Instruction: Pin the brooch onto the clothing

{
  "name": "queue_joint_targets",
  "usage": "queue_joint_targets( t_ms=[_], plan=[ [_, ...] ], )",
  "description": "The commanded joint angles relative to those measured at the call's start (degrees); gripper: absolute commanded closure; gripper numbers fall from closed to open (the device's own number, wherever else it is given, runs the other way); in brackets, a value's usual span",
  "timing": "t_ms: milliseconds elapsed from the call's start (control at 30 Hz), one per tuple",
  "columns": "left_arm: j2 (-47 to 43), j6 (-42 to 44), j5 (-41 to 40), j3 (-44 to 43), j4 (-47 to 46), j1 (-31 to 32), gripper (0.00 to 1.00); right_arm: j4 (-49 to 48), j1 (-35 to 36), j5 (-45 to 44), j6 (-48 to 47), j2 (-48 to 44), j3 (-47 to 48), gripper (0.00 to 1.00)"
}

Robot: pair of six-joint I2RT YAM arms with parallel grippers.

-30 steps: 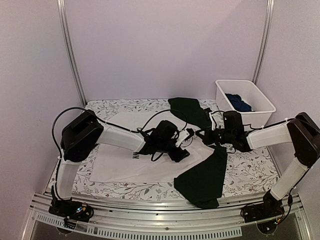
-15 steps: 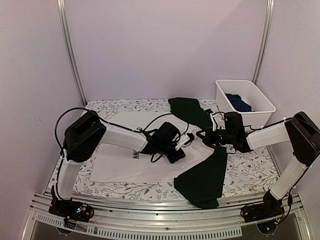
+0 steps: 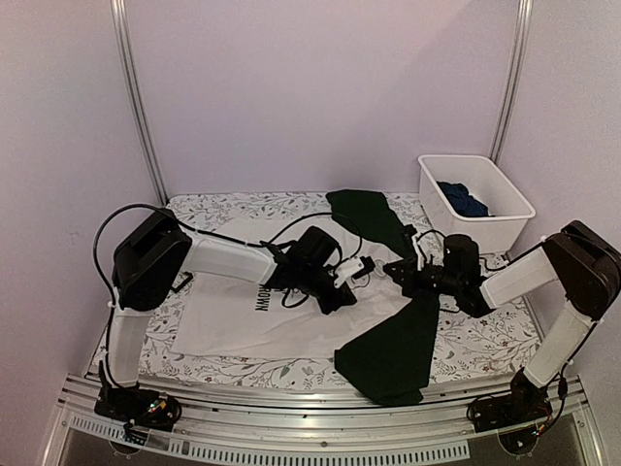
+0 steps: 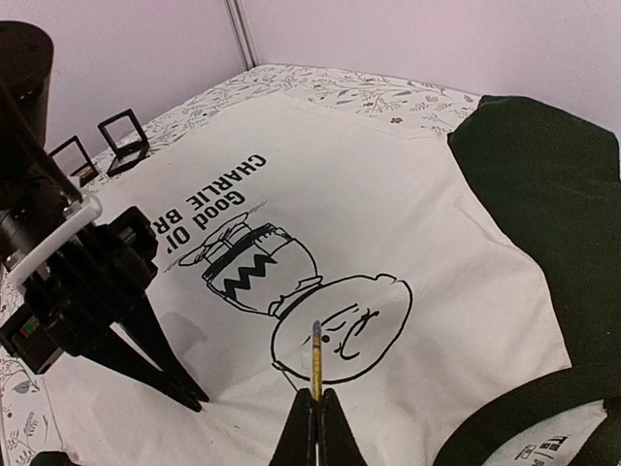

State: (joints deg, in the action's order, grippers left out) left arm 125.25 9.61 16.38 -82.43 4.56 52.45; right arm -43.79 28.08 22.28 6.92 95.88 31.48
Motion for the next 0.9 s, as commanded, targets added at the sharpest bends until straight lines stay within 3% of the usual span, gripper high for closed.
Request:
queue_joint_targets(
  t_ms=[0,267,867],
  plan=[
    [-1.41,4.41,8.64,-0.01,0.02,-1.78,1.00,-15.34,1.25,-0.20,-5.53,2.21,-3.91,1.00],
    [-1.64,5.78,14.05,1.88,-2.87,-2.33,1.00,-28.73,4.09,-4.83,-13.81,5.58,-8.63,1.00],
    [-1.42,4.71,16.20,4.89,-10.30,-3.31,1.00,-33.11,8.75,-11.69,-19.08,12.11,-11.61,1.00]
  ],
)
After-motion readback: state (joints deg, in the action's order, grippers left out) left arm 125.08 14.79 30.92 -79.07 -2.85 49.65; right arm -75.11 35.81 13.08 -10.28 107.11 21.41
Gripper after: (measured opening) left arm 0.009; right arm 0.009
